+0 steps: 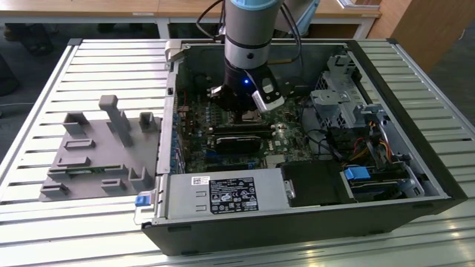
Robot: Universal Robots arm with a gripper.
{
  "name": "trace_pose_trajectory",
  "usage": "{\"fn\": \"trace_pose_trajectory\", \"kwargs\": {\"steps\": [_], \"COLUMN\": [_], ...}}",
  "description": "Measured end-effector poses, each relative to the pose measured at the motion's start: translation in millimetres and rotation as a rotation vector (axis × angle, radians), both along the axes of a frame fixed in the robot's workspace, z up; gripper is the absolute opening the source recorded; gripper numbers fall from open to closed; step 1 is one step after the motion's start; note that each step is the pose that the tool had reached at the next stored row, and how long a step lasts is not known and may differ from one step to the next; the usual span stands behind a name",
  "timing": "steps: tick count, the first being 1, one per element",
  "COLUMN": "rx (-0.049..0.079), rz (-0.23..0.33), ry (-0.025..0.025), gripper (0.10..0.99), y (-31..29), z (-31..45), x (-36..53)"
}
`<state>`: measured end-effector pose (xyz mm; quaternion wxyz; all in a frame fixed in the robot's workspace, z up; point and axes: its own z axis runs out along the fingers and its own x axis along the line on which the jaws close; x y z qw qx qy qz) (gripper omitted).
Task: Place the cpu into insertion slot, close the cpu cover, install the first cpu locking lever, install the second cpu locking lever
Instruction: 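Install the second cpu locking lever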
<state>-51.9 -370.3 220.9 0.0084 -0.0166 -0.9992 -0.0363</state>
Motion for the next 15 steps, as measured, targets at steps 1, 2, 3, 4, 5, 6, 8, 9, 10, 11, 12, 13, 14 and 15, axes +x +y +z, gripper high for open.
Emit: {"fn": "trace_pose_trajectory", "kwargs": {"steps": [1, 2, 3, 4, 5, 6, 8, 9, 10, 11, 12, 13, 14, 15], "rx": [0.007, 0.013, 0.018, 0.022, 0.026, 0.03, 0.038, 0.042, 0.046, 0.049, 0.052, 0.055, 0.057, 0.059], "rz": [0.0, 0.0, 0.0, 0.0, 0.0, 0.0, 0.0, 0.0, 0.0, 0.0, 0.0, 0.0, 0.0, 0.0], "ry": [0.0001, 0.0001, 0.0, 0.0, 0.0, 0.0, 0.0, 0.0, 0.0, 0.0, 0.0, 0.0, -0.0001, -0.0001], "gripper": [0.106, 0.106, 0.106, 0.106, 0.106, 0.106, 0.106, 0.106, 0.106, 0.106, 0.106, 0.106, 0.106, 0.106], "y": [-1.0, -2.0, -3.1, -4.1, -4.9, -5.6, -6.8, -7.1, -7.3, -7.4, -7.4, -7.4, -7.4, -7.4], "z": [-0.1, -0.2, -0.5, -0.8, -1.0, -1.1, -1.4, -1.6, -1.8, -2.3, -2.7, -3.1, -3.6, -4.0], "x": [-0.4, -0.7, -1.0, -1.4, -1.7, -2.0, -2.7, -2.9, -3.2, -3.3, -3.4, -3.5, -3.5, -3.5]}}
